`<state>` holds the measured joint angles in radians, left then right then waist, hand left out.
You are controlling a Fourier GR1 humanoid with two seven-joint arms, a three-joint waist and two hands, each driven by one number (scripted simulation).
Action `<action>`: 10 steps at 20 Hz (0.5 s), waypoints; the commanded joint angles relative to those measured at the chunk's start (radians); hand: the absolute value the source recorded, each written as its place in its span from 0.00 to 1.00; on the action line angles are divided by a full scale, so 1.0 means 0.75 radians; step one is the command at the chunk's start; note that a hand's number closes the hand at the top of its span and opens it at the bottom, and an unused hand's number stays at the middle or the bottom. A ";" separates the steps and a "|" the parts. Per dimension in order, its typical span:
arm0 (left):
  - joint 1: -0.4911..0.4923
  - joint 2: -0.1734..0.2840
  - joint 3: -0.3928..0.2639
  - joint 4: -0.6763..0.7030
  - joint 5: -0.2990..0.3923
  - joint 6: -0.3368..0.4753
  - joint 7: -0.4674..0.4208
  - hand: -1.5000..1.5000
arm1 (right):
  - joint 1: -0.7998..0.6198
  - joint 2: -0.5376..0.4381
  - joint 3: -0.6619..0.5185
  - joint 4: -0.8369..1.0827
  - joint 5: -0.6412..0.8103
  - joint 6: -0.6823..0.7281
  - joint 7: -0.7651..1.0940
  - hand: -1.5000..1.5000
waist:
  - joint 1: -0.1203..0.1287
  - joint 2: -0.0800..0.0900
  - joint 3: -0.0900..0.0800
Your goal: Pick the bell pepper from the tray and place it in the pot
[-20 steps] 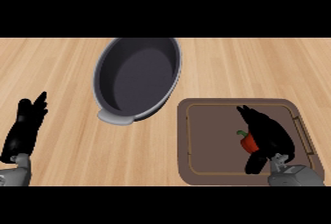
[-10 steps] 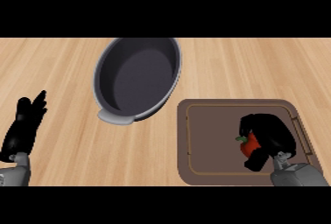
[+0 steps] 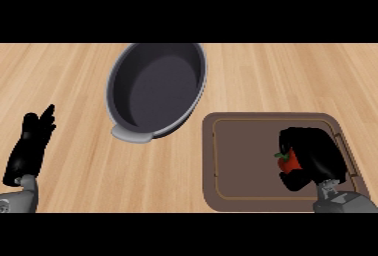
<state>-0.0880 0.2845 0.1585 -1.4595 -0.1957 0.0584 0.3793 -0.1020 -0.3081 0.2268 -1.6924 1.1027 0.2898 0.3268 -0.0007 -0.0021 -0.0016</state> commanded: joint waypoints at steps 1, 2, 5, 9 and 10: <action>-0.037 0.008 0.007 0.005 0.008 -0.043 0.039 0.50 | -0.108 0.031 -0.084 0.196 0.023 -0.059 -0.042 1.00 | 0.005 0.004 0.002; -0.043 0.003 0.015 0.033 -0.006 -0.023 0.020 0.50 | -0.117 0.013 -0.118 0.030 -0.017 0.108 0.051 1.00 | 0.001 0.003 0.002; -0.040 0.000 0.009 -0.015 -0.009 -0.032 0.050 0.50 | -0.205 0.030 -0.173 0.191 0.018 0.030 0.050 1.00 | 0.005 0.003 0.002; -0.011 -0.030 -0.001 0.035 -0.028 -0.005 -0.023 0.50 | -0.284 0.017 -0.236 0.058 0.010 -0.004 0.084 1.00 | 0.004 0.002 0.002; -0.022 0.008 0.055 0.107 0.014 -0.033 -0.083 0.50 | -0.281 0.058 -0.257 -0.044 -0.055 0.009 0.099 1.00 | -0.004 0.001 0.001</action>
<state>-0.1063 0.2878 0.1798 -1.4224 -0.1960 0.0374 0.3598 -0.2632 -0.2959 0.0797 -1.6466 1.0980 0.3048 0.3723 0.0001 -0.0004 -0.0001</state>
